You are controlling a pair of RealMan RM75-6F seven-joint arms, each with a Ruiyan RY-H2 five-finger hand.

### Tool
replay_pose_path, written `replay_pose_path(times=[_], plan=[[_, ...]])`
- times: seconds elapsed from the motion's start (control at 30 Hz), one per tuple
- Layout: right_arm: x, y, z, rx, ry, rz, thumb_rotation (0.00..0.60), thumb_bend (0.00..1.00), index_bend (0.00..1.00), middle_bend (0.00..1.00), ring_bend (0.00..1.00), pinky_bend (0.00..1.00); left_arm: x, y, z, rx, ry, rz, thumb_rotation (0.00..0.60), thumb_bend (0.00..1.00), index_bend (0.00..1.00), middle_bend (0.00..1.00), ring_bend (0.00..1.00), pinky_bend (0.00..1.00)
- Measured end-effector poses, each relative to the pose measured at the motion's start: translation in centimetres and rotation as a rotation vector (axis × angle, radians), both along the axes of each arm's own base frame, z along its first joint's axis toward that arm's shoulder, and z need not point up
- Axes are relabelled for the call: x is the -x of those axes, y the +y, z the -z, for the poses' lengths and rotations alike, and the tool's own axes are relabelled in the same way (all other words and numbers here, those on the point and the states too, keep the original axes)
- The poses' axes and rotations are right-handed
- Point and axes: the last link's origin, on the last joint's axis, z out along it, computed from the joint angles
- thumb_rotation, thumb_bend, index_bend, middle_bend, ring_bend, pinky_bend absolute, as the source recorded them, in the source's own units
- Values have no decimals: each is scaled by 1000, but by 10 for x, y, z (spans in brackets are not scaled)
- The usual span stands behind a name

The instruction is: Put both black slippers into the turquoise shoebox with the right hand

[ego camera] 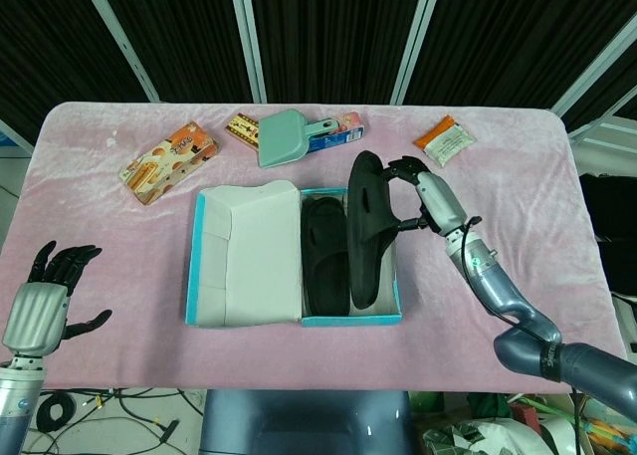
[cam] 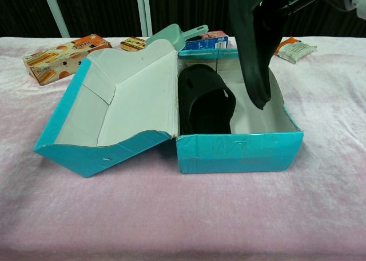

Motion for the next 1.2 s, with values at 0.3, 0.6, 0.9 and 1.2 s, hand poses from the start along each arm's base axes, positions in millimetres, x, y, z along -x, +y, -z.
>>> replay_pose_path(times=[0.3,0.6,0.9,1.2], plan=[[6,-5,24,72,119,-53,600,103,533,442,162,71,0,-2,-2,-6,1,-3,600,0,159,161,128,0],[13,4,36,67,136,-90,600,100,533,438,158,71,-3,-2,-1,-4,3,-1,600,0,158,161,129,0],[17,14,52,17,205,-119,600,81,533,433,148,71,-4,-2,-1,-4,2,-1,600,0,158,160,128,0],[19,19,65,-43,279,-133,600,70,533,418,127,71,-2,0,1,1,-3,0,600,0,158,160,128,0]])
